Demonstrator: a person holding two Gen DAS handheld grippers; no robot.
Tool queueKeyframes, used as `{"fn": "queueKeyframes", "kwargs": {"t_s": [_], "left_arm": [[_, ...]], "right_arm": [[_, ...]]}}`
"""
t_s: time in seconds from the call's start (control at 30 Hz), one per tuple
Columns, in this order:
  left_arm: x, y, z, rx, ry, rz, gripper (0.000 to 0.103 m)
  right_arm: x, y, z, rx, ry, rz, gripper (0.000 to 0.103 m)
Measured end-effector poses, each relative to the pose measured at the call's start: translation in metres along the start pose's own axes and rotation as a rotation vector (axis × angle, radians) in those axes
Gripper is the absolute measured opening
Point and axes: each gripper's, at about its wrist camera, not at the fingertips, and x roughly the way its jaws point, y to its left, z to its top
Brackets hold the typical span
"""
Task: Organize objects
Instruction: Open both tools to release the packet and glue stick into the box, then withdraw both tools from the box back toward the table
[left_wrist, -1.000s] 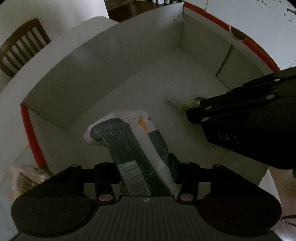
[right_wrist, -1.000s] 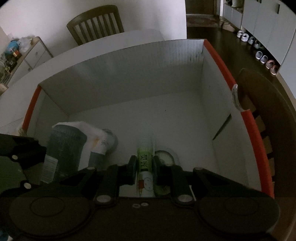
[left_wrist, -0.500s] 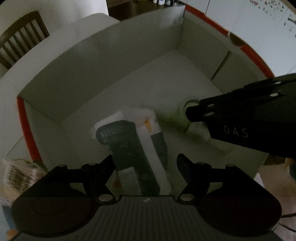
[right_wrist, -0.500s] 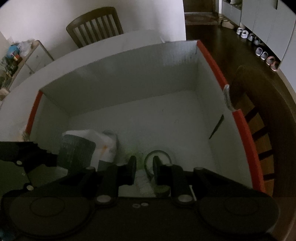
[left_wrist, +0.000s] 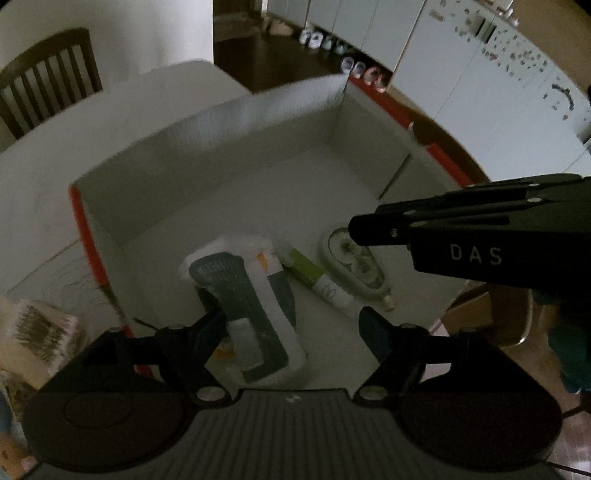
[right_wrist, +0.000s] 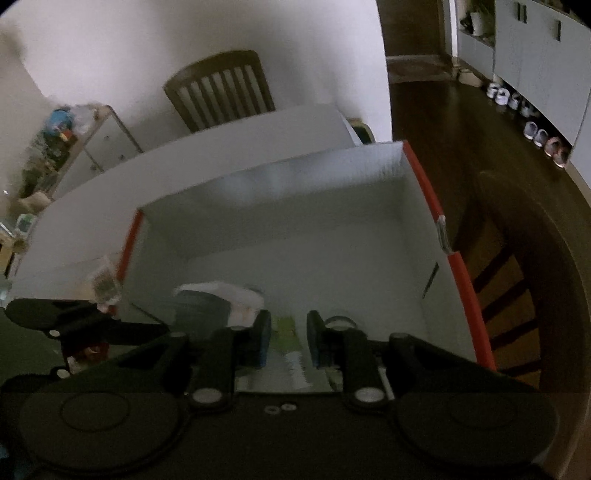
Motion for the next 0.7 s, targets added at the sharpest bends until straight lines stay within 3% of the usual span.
{"fn": "queueKeyframes", "kwargs": {"t_s": [0.3,0.63,0.67,0.7], "left_arm": [[-0.052,0.004,-0.019,-0.011,-0.158,-0.008,0.079],[-0.100,0.024,-0.054,-0.004,-0.320,0.059,0.079],[-0.104,0.027,-0.058,-0.007,-0.328,0.060,0.079],[-0.107,0.031,-0.062,-0.012,-0.335,0.058,0.079]], "right_arm": [[-0.027,0.014,0.004,-0.040,-0.072,0.019,0.022],[-0.047,0.044,-0.010,-0.099,-0.140,0.015,0.028],[-0.049,0.047,-0.012,-0.101,-0.147,0.013,0.031],[-0.050,0.051,-0.013,-0.103,-0.154,0.015,0.043]]}}
